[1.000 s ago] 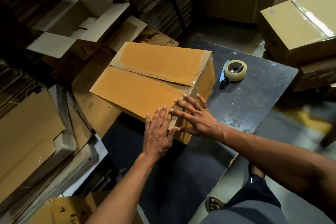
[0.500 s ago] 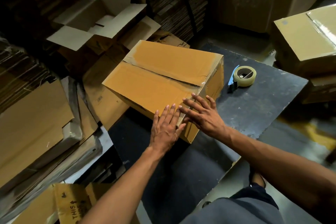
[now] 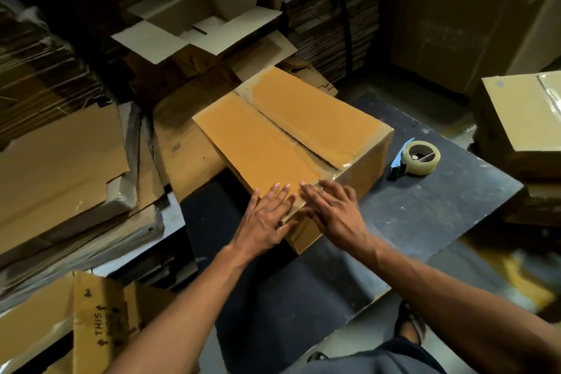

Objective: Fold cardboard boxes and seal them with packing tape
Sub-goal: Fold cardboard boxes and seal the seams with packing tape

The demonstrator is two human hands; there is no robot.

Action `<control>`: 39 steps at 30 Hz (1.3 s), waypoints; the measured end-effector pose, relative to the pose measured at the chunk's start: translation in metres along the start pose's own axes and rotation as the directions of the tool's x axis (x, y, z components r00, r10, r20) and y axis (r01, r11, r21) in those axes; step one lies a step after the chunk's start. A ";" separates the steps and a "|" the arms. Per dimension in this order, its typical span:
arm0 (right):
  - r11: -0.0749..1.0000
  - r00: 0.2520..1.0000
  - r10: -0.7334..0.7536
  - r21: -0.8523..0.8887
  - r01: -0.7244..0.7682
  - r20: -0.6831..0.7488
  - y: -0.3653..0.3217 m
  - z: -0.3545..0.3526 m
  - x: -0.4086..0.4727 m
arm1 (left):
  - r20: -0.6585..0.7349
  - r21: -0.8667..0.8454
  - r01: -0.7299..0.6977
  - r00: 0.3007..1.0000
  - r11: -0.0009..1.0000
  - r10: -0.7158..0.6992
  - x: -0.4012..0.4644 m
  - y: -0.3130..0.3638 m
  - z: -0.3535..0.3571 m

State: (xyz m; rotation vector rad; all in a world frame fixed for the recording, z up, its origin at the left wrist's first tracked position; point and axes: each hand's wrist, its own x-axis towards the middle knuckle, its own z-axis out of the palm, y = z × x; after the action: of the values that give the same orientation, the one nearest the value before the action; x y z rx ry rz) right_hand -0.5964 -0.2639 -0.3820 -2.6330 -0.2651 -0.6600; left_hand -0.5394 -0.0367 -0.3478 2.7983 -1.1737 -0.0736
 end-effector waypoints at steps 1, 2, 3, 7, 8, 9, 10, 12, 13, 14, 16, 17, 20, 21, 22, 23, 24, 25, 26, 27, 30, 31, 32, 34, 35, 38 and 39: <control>0.998 0.999 -0.020 0.052 0.019 0.032 -0.016 -0.003 0.001 | 0.007 -0.023 0.016 1.000 1.000 -0.016 -0.014 -0.011 -0.005; 0.994 0.995 -0.063 0.093 0.056 0.071 -0.031 -0.007 0.001 | 0.022 -0.034 0.043 0.999 0.999 -0.042 -0.029 -0.023 -0.011; 0.988 0.989 -0.119 0.109 0.109 0.090 -0.041 -0.012 -0.001 | 0.037 -0.026 0.086 0.996 0.996 -0.085 -0.044 -0.035 -0.017; 0.999 0.999 -0.042 0.021 0.042 -0.015 -0.010 -0.043 0.028 | -0.020 0.096 0.424 0.906 0.901 -0.424 -0.086 -0.074 -0.046; 0.998 0.998 0.057 -0.020 -0.056 0.025 0.007 -0.052 0.040 | -0.039 0.117 0.508 0.861 0.853 -0.507 -0.087 -0.079 -0.053; 0.988 0.984 0.147 -0.058 -0.142 0.105 0.025 -0.059 0.052 | -0.065 0.104 0.574 0.819 0.812 -0.571 -0.084 -0.081 -0.058; 0.977 0.957 0.209 -0.091 -0.194 0.203 0.040 -0.063 0.063 | -0.105 0.055 0.609 0.791 0.791 -0.602 -0.077 -0.078 -0.063; 0.978 0.922 0.196 -0.141 -0.156 0.334 0.063 -0.065 0.082 | -0.195 -0.114 0.583 0.781 0.805 -0.593 -0.056 -0.055 -0.071; 0.983 0.913 0.148 -0.161 -0.093 0.379 0.072 -0.064 0.091 | -0.217 -0.205 0.545 0.785 0.813 -0.580 -0.041 -0.037 -0.074; 0.985 0.898 0.103 -0.171 -0.032 0.427 0.079 -0.061 0.101 | -0.211 -0.284 0.516 0.789 0.808 -0.578 -0.025 -0.017 -0.076; 0.979 0.857 0.077 -0.201 0.032 0.510 0.086 -0.056 0.126 | -0.178 -0.360 0.493 0.797 0.792 -0.577 0.011 0.021 -0.078; 0.974 0.832 0.088 -0.223 0.044 0.548 0.088 -0.053 0.136 | -0.164 -0.361 0.493 0.802 0.792 -0.575 0.029 0.037 -0.076; 0.971 0.776 0.093 -0.229 0.068 0.624 0.088 -0.044 0.151 | -0.035 -0.287 0.554 0.810 0.782 -0.586 0.074 0.076 -0.062; 0.971 0.767 0.083 -0.226 0.083 0.637 0.087 -0.040 0.150 | 0.025 -0.240 0.579 0.806 0.779 -0.591 0.083 0.085 -0.055; 0.970 0.766 0.077 -0.224 0.089 0.638 0.085 -0.037 0.147 | 0.074 -0.188 0.588 0.807 0.787 -0.586 0.087 0.090 -0.048; 0.970 0.776 0.082 -0.229 0.083 0.626 0.082 -0.035 0.140 | 0.112 -0.145 0.580 0.814 0.801 -0.569 0.088 0.091 -0.042; 0.969 0.790 0.096 -0.239 0.065 0.606 0.079 -0.033 0.132 | 0.143 -0.119 0.556 0.830 0.823 -0.539 0.087 0.087 -0.039; 0.966 0.801 0.118 -0.255 0.045 0.586 0.074 -0.031 0.123 | 0.170 -0.101 0.521 0.848 0.848 -0.501 0.082 0.080 -0.040; 0.962 0.805 0.141 -0.271 0.026 0.576 0.067 -0.030 0.115 | 0.207 -0.087 0.483 0.865 0.872 -0.458 0.076 0.070 -0.044; 0.958 0.804 0.155 -0.285 0.019 0.575 0.058 -0.028 0.109 | 0.252 -0.081 0.446 0.874 0.891 -0.415 0.067 0.057 -0.049; 0.959 0.812 0.101 -0.274 0.075 0.575 0.024 -0.027 0.098 | 0.334 -0.085 0.405 0.872 0.910 -0.357 0.031 0.011 -0.067; 0.964 0.815 0.070 -0.249 0.093 0.575 0.011 -0.029 0.096 | 0.333 -0.081 0.417 0.868 0.905 -0.370 0.017 -0.004 -0.069; 0.970 0.818 0.034 -0.217 0.112 0.574 -0.001 -0.031 0.095 | 0.324 -0.082 0.437 0.861 0.896 -0.391 0.001 -0.021 -0.070; 0.981 0.825 -0.040 -0.136 0.141 0.564 -0.017 -0.034 0.095 | 0.254 -0.064 0.504 0.843 0.861 -0.475 -0.028 -0.050 -0.069; 0.985 0.830 -0.055 -0.106 0.136 0.555 -0.019 -0.035 0.097 | 0.196 -0.046 0.547 0.825 0.836 -0.530 -0.039 -0.063 -0.069; 0.988 0.854 0.094 -0.151 -0.018 0.511 -0.001 -0.041 0.114 | 0.050 0.085 0.686 0.722 0.723 -0.690 -0.056 -0.087 -0.066; 0.975 0.856 0.196 -0.188 -0.119 0.479 0.012 -0.044 0.119 | 0.012 0.102 0.721 0.689 0.686 -0.725 -0.055 -0.088 -0.064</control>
State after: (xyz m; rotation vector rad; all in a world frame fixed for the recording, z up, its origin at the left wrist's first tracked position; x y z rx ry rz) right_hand -0.5070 -0.2840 -0.2928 -2.8950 -0.1417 0.0701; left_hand -0.5099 0.0685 -0.2939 3.1609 0.0181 -0.1574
